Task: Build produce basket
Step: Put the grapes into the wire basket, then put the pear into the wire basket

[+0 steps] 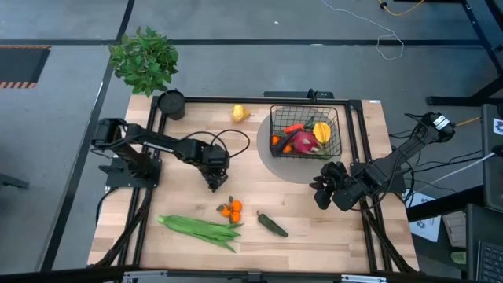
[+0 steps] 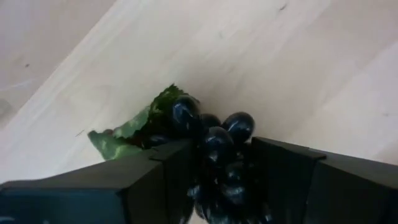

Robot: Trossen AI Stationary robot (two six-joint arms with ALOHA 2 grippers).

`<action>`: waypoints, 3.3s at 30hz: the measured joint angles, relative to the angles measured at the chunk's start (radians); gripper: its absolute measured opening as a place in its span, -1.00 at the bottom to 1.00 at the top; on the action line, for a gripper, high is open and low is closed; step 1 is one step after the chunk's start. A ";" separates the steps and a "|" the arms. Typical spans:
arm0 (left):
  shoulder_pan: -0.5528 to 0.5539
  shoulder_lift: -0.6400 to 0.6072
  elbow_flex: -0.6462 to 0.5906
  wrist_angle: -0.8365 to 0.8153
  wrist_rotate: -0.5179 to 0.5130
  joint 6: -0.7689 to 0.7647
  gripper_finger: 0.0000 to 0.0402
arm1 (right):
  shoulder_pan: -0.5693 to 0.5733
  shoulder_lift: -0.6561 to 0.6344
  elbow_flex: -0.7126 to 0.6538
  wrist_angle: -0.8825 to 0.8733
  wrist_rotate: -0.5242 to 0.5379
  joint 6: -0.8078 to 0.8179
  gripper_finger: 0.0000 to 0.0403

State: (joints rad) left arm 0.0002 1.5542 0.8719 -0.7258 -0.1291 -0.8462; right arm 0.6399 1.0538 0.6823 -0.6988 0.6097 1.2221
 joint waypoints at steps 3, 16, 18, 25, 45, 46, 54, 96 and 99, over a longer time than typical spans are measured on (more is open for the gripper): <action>0.000 0.029 0.002 0.003 0.001 -0.015 -0.21 | 0.000 0.000 0.000 0.000 -0.001 0.000 -0.29; -0.021 0.045 -0.003 0.038 -0.193 -0.016 -0.55 | 0.000 0.000 0.000 -0.001 0.000 0.000 -0.29; -0.033 0.045 -0.003 0.066 -0.217 -0.016 -0.72 | 0.000 0.000 0.000 -0.001 -0.001 0.000 -0.29; -0.052 0.047 -0.003 0.118 -0.241 -0.007 -0.97 | 0.000 0.000 0.000 -0.002 0.000 -0.003 -0.29; -0.062 0.033 0.466 0.112 -0.372 0.776 -1.00 | 0.000 0.000 0.000 -0.002 0.000 -0.049 -0.29; -0.062 0.033 0.493 0.122 -0.380 0.823 -1.00 | 0.000 0.000 0.000 -0.001 0.000 -0.049 -0.29; -0.010 0.032 0.596 0.432 -0.373 1.113 -1.00 | 0.000 0.000 0.000 -0.001 0.000 -0.049 -0.29; 0.284 0.409 0.597 1.051 0.094 1.005 -0.48 | 0.000 0.000 0.000 0.020 -0.009 -0.026 -0.29; 0.271 0.409 0.597 1.015 0.094 1.004 -0.48 | 0.000 0.000 0.000 0.020 -0.009 -0.026 -0.29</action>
State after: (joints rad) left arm 0.2710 1.9629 1.4693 0.2889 -0.0354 0.1581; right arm 0.6403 1.0538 0.6819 -0.6785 0.6004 1.1960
